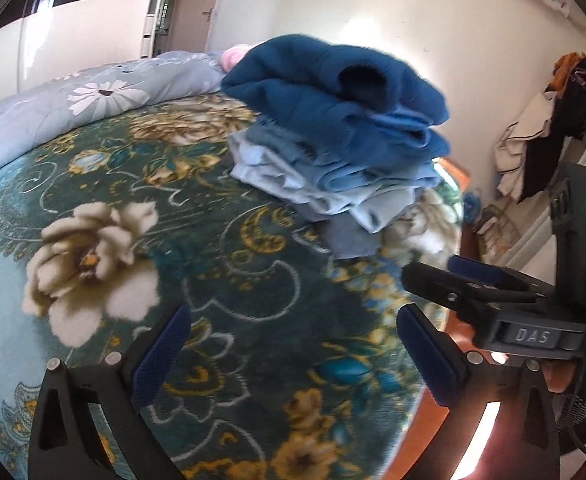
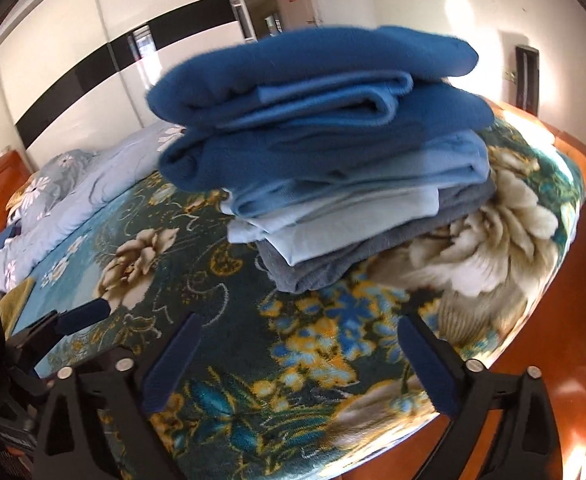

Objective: Fold clothes
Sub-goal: 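Open both grippers and pull them back from the stack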

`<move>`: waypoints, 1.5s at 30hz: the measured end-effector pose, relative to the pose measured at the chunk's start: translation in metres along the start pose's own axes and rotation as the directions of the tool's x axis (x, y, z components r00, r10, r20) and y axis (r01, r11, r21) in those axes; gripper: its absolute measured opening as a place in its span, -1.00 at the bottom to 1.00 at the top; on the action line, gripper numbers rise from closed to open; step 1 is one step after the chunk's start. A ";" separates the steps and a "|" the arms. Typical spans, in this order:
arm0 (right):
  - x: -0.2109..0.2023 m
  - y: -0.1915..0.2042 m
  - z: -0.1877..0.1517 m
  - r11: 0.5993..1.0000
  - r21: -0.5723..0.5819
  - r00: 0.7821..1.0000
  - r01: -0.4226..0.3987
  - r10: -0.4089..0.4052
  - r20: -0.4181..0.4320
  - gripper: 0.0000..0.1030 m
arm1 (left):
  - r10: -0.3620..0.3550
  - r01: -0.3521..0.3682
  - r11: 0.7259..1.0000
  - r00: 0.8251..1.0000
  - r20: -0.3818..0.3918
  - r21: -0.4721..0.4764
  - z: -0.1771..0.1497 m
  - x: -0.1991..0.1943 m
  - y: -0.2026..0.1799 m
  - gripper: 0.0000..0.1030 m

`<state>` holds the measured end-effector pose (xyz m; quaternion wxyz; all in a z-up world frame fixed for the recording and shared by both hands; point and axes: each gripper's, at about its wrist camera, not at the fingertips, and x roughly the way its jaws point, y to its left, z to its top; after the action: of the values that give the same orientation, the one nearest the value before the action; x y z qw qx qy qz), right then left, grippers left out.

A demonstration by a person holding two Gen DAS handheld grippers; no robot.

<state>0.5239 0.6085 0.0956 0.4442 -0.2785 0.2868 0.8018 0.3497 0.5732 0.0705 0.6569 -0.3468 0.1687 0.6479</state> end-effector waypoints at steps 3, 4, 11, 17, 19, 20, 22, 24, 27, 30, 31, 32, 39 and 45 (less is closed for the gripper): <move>0.004 0.000 -0.005 1.000 0.011 1.000 0.016 -0.016 0.003 1.00 | 0.031 -0.031 1.000 0.999 0.024 -0.005 -0.004 0.000 0.003 1.00; 0.004 0.000 -0.007 1.000 0.012 1.000 0.022 -0.022 0.008 1.00 | 0.044 -0.043 0.999 0.998 0.035 -0.005 -0.005 -0.001 0.004 1.00; 0.011 0.001 -0.016 0.999 0.029 0.999 0.046 -0.046 0.010 1.00 | 0.158 -0.156 0.987 0.984 0.084 -0.032 -0.005 -0.003 0.013 1.00; 0.016 0.006 -0.022 0.999 0.013 0.999 0.053 -0.053 -0.005 1.00 | 0.162 -0.155 0.985 0.982 0.094 -0.074 -0.004 -0.005 0.022 1.00; 0.016 0.008 -0.023 0.999 0.006 0.999 0.050 -0.050 -0.005 1.00 | 0.177 -0.171 0.983 0.980 0.091 -0.067 -0.004 -0.005 0.022 1.00; 0.016 0.009 -0.024 0.999 0.006 0.999 0.046 -0.046 -0.006 1.00 | 0.189 -0.184 0.981 0.978 0.090 -0.061 -0.004 -0.005 0.021 1.00; 0.017 0.011 -0.024 0.999 0.000 0.999 0.048 -0.048 -0.008 1.00 | 0.233 -0.229 0.972 0.969 0.087 -0.047 -0.004 -0.004 0.019 1.00; 0.018 0.013 -0.025 0.999 -0.005 0.999 0.050 -0.050 -0.010 1.00 | 0.267 -0.266 0.964 0.959 0.093 -0.027 -0.003 -0.004 0.017 1.00; 0.018 0.014 -0.026 0.998 -0.008 0.998 0.055 -0.055 -0.010 1.00 | 0.296 -0.297 0.955 0.950 0.103 0.002 -0.004 -0.005 0.013 1.00; 0.018 0.013 -0.027 0.998 -0.002 0.998 0.056 -0.056 -0.012 1.00 | 0.316 -0.321 0.947 0.942 0.109 0.023 -0.005 -0.004 0.009 1.00; 0.018 0.012 -0.027 0.998 0.000 0.998 0.057 -0.057 -0.014 1.00 | 0.317 -0.321 0.947 0.942 0.108 0.024 -0.005 -0.004 0.009 1.00; 0.018 0.012 -0.027 0.998 0.002 0.998 0.059 -0.059 -0.013 1.00 | 0.316 -0.320 0.947 0.943 0.106 0.023 -0.006 -0.004 0.009 1.00; 0.014 0.010 -0.026 0.999 0.001 0.998 0.053 -0.053 -0.017 1.00 | 0.319 -0.325 0.944 0.941 0.109 0.046 -0.009 -0.003 0.005 1.00; 0.013 0.010 -0.029 0.999 0.005 0.999 0.050 -0.050 -0.019 1.00 | 0.324 -0.326 0.945 0.942 0.091 0.003 -0.012 0.000 0.013 1.00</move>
<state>0.5152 0.5908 0.0685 0.4620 -0.2921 0.2860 0.7870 0.3397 0.5644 0.0592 0.5509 -0.2791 0.2000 0.7607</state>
